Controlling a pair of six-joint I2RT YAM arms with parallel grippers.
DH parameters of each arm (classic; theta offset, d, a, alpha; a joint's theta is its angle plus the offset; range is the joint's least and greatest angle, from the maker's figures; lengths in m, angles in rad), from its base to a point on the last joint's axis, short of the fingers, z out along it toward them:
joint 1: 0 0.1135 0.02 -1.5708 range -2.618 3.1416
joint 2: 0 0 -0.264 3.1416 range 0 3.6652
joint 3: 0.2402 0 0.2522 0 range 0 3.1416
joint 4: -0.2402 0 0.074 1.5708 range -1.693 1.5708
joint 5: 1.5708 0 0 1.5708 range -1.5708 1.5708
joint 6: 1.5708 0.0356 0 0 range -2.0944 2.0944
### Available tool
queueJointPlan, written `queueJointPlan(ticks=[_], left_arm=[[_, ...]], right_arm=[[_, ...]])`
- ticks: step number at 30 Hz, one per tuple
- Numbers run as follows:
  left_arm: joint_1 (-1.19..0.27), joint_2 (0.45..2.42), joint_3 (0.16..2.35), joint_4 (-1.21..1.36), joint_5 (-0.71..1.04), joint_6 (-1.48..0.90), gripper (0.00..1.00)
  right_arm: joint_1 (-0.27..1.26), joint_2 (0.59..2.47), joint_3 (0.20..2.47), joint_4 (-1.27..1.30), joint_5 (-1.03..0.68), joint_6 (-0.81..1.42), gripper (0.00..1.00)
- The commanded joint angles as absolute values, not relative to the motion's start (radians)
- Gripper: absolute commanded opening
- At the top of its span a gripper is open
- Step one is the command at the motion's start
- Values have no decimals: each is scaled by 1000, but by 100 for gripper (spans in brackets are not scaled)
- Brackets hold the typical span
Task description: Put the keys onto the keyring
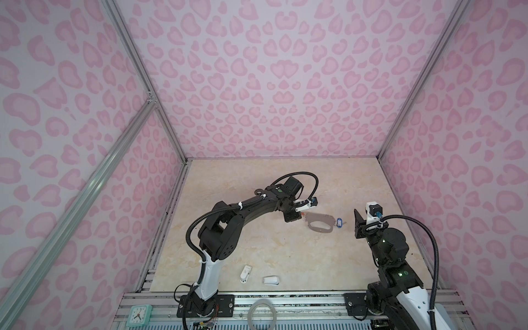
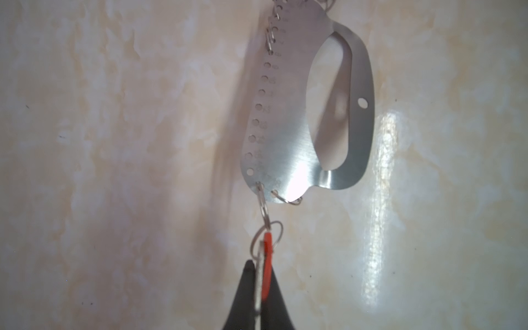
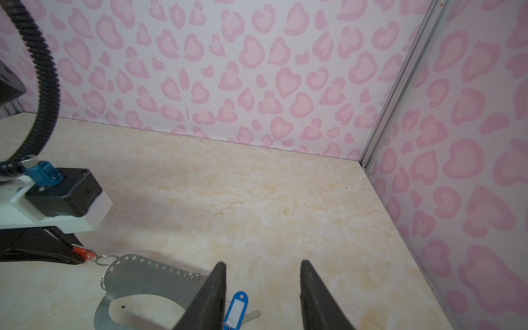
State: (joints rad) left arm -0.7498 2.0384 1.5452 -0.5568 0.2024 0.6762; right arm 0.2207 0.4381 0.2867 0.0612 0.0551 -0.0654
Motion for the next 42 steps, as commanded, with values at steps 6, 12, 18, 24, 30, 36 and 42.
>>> queueJointPlan(ticks=[6,12,18,24,30,36,42], left_arm=[[-687,2004,1479,-586,115,722,3],[-634,2005,1458,-575,97,724,3],[-614,1996,1428,-560,101,747,4],[-578,1952,1375,-494,135,657,99],[-494,1714,1113,-185,171,433,97],[-375,1433,758,155,-25,198,97],[-186,1287,501,454,-31,75,97]], right_arm=[[221,454,245,166,47,-38,43],[222,472,239,168,40,-44,43],[222,491,216,204,37,-35,43],[221,583,191,293,52,-41,47],[181,745,131,515,105,-38,83],[98,1043,127,793,116,-28,98],[54,1312,143,1115,34,-57,99]])
